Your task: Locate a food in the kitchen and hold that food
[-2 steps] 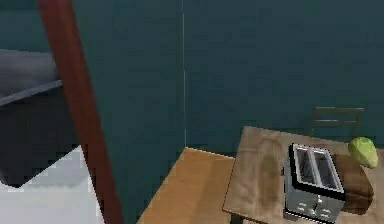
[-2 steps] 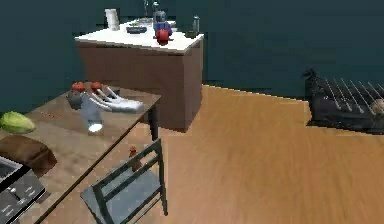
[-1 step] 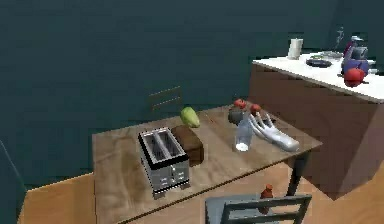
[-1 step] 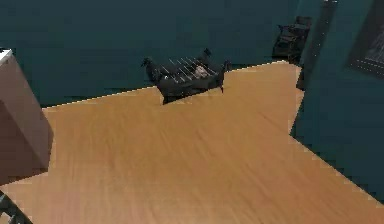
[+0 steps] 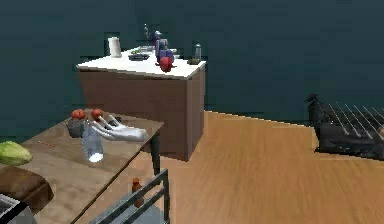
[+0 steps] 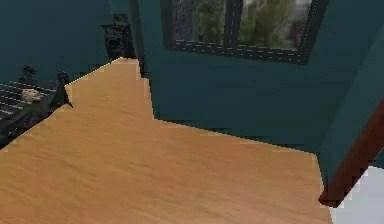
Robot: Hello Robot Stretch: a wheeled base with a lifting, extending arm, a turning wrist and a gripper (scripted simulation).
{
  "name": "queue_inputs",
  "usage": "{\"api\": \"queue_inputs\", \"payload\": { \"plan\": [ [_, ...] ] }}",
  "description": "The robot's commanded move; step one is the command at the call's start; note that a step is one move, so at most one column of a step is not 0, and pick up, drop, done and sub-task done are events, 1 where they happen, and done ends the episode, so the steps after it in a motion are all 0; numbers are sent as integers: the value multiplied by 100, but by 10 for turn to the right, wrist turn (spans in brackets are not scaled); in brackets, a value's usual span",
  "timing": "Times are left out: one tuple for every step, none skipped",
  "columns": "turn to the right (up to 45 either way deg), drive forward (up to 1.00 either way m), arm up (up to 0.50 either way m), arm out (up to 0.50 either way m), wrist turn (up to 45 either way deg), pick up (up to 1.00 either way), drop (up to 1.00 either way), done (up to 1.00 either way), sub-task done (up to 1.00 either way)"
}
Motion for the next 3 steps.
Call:
{"api": "queue_inputs", "payload": {
  "plan": [
    [90,0,0,0,0,0,0,0,0],
    [0,85,0,0,0,0,0,0,0],
    [-450,0,0,0,0,0,0,0,0]
  ]
}}
